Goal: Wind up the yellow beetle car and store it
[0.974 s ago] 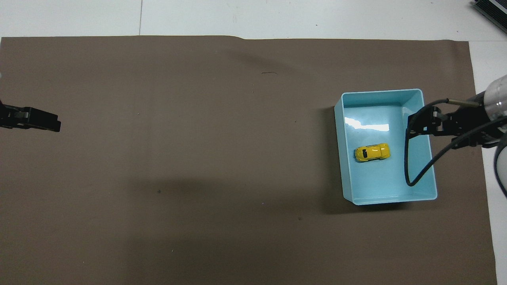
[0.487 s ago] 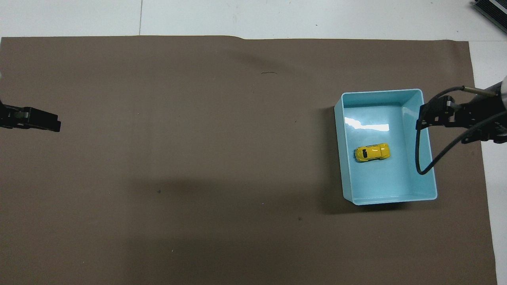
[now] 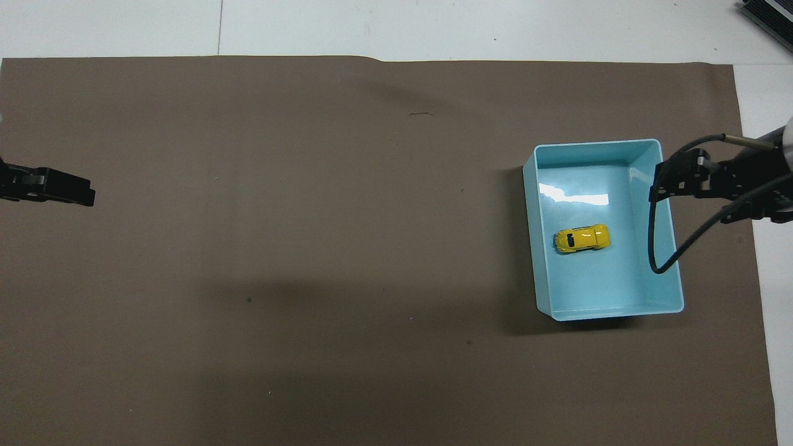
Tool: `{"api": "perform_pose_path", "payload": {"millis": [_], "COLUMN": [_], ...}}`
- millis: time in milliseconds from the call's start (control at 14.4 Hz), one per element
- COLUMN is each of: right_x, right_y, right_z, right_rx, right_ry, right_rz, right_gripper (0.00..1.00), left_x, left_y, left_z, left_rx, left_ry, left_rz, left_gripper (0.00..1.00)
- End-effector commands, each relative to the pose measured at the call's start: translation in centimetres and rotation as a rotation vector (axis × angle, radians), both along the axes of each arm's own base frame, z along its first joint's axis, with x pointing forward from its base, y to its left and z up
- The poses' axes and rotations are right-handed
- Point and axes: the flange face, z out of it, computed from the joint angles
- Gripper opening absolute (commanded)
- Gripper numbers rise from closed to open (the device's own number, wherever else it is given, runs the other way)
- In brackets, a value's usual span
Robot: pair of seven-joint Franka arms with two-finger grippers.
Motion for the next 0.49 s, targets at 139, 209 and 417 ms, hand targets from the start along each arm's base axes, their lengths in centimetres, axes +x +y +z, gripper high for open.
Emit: {"api": "perform_pose_path", "payload": {"millis": [139, 209, 417], "right_x": [-0.14, -0.12, -0.12], "right_y": [-0.85, -1.25, -1.24], "right_z": [0.28, 0.28, 0.21], "right_rx": [0.020, 0.021, 0.015], "right_ry": [-0.004, -0.004, -0.003], "right_rz": [-0.007, -0.013, -0.010], "right_gripper": [1.00, 1.00, 1.00], "left_x": [-0.46, -0.47, -0.47], "left_y": [0.20, 0.20, 0.20], "left_z": [0.39, 0.31, 0.31], "left_rx": [-0.003, -0.002, -0.002], "left_ry": [0.004, 0.006, 0.006], "left_rz": [0.009, 0.009, 0.009], "left_gripper": [1.00, 1.00, 1.00]}}
